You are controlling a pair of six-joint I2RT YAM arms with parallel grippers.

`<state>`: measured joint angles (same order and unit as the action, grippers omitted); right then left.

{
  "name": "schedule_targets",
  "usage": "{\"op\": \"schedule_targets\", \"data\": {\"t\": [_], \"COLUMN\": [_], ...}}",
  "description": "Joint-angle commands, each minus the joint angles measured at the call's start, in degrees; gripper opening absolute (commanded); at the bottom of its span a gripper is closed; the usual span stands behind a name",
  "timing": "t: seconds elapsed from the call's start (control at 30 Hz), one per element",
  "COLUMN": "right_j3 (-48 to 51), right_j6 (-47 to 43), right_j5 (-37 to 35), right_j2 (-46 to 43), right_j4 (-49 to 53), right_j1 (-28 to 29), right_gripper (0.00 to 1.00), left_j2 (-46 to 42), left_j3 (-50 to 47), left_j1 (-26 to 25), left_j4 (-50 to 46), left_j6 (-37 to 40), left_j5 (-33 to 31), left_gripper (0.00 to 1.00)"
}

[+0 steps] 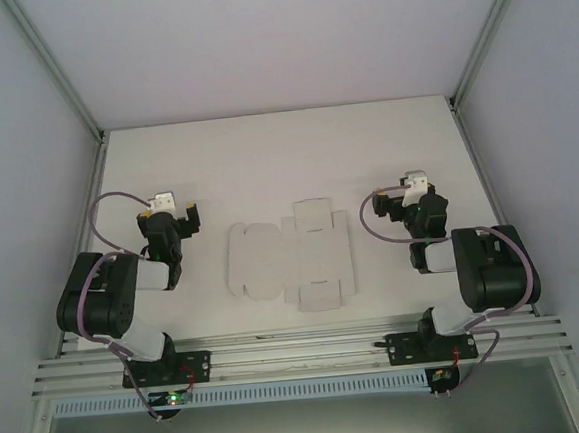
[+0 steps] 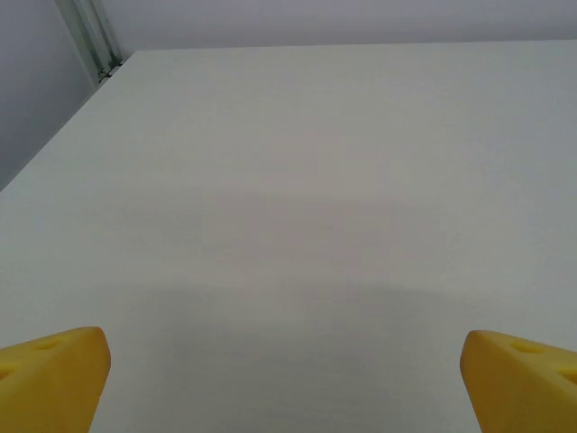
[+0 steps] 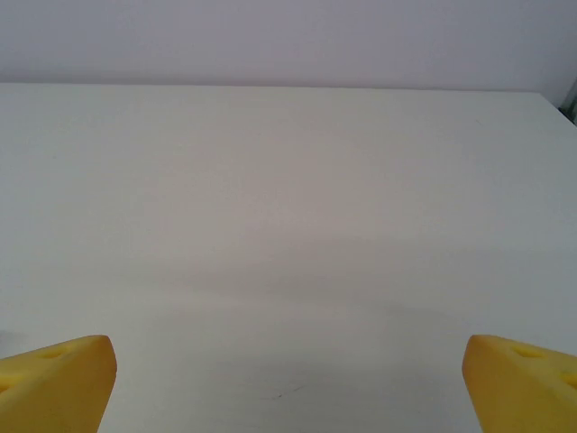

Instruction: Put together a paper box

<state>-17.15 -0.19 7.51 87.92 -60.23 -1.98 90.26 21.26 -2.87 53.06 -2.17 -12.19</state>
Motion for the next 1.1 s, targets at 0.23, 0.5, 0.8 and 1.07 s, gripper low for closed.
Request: {"op": "schedule_targets", "data": {"t": [0.23,0.5,0.8,1.07], "right_j3": [-1.04,-1.05,-1.2,-1.56], "right_j6": [0.19,0.24,0.19,0.58], "right_j5": [-1.28,-1.34,-1.41,-2.57], "right_j2": [-0.8,-0.74,-0.8,-1.29], "right_j4": [-0.59,-0.84,-0.44,0.67], "right_j1": [0.67,0.61,0.61,0.62], "right_gripper": [0.98,0.98,0.98,0.98], "left_j2": [-0.86,-0.88,-1.05,-2.39], "left_j3": [0.33,0.43,0.88,1.75], "left_j1": [0.6,0.63,1.65,2.0], "left_j4": [-0.44,-0.77,-1.89,-4.55], "left_j6": [-0.74,-0.81,-1.25,-1.34], "left_j5": [-0.01,0.11,2.3,3.13], "left_gripper": [1.0,1.0,1.0,1.0]}}
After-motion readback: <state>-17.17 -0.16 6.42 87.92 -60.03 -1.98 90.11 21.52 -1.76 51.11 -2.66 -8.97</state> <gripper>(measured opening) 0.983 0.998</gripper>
